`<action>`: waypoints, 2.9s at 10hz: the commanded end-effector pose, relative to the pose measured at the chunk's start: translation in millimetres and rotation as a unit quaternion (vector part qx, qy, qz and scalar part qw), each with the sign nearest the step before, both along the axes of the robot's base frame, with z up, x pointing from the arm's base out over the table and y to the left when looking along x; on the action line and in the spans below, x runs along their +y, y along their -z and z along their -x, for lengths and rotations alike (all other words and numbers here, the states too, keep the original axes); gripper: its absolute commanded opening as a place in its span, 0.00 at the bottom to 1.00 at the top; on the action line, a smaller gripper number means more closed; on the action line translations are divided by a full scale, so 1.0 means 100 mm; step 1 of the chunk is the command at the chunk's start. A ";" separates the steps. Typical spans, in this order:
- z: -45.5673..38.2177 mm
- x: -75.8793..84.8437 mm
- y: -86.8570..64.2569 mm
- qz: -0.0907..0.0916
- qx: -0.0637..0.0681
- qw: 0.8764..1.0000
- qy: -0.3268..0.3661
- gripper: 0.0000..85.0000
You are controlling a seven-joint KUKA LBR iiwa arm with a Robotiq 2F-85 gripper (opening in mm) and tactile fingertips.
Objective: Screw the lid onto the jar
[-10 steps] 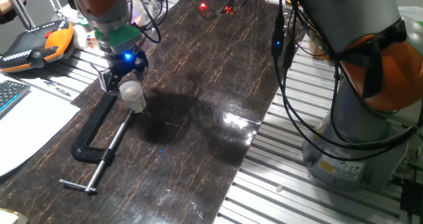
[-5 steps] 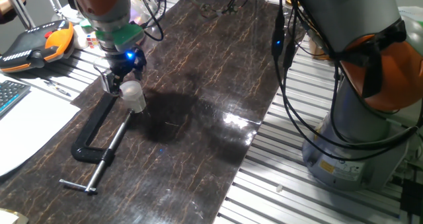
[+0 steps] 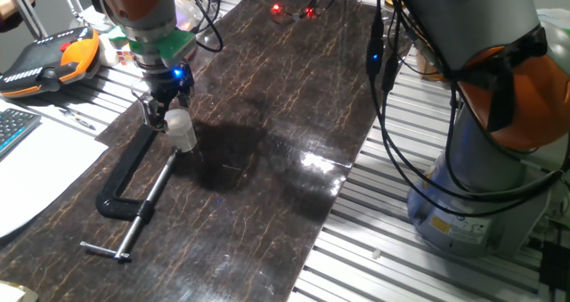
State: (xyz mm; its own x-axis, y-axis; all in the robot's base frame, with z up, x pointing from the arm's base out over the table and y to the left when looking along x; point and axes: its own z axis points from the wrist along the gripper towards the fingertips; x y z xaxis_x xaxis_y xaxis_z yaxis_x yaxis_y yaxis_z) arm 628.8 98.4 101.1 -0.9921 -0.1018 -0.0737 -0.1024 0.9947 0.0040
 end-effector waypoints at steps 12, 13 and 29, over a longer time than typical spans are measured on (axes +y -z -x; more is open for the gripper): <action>0.006 -0.02 0.13 -0.003 0.003 0.999 -0.032 1.00; 0.008 -0.02 0.14 -0.004 0.003 1.000 -0.031 1.00; 0.014 -0.03 0.25 -0.006 0.000 1.000 -0.015 1.00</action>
State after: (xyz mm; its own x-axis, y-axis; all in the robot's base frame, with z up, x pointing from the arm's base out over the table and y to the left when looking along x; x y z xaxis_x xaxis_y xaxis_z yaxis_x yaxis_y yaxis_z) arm 627.4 95.0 76.2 -0.9886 -0.1304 -0.0747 -0.1320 0.9911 0.0164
